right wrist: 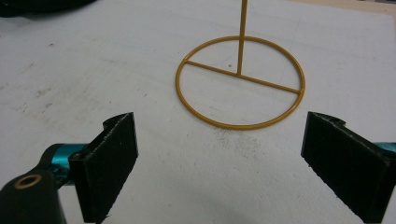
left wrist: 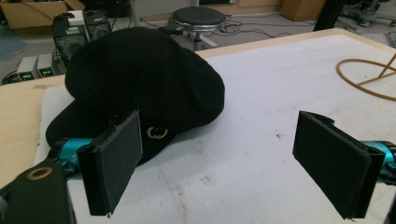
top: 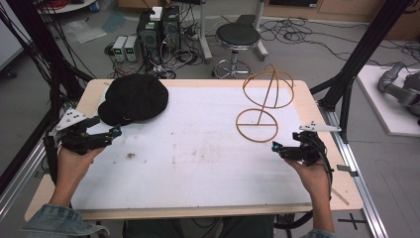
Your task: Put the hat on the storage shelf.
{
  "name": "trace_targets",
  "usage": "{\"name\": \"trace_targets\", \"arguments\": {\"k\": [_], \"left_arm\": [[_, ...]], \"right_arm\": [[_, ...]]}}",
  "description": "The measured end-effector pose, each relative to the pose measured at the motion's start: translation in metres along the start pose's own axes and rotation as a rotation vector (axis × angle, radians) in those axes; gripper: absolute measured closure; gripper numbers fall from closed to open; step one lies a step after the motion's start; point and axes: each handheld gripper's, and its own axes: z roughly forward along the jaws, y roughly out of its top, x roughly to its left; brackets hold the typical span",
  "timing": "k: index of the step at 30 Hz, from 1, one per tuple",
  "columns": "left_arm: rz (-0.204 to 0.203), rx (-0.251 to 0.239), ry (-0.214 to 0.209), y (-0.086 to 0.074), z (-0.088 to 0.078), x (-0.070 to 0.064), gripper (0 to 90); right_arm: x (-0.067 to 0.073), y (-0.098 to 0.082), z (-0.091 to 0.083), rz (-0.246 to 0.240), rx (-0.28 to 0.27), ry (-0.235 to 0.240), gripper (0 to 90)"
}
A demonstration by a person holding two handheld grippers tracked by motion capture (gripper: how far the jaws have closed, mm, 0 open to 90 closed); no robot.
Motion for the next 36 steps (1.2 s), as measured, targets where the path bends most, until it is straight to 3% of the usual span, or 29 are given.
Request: {"name": "trace_targets", "arguments": {"k": [6, 12, 23, 36], "left_arm": [[0.024, 0.01, 0.009, 0.028, 0.006, 0.006, 16.0], [0.023, -0.003, 0.025, 0.05, 0.014, 0.01, 15.3], [0.031, -0.021, 0.02, 0.079, 0.028, 0.017, 16.3], [0.076, -0.051, 0.042, 0.11, 0.066, 0.021, 16.3]], "right_arm": [[0.002, 0.0, 0.001, -0.013, 0.003, 0.0, 10.5], [0.004, 0.0, 0.001, -0.016, 0.004, 0.005, 10.5], [0.004, -0.003, 0.002, -0.03, 0.013, 0.007, 10.6], [0.008, -0.01, -0.003, -0.031, 0.013, 0.011, 10.5]]}}
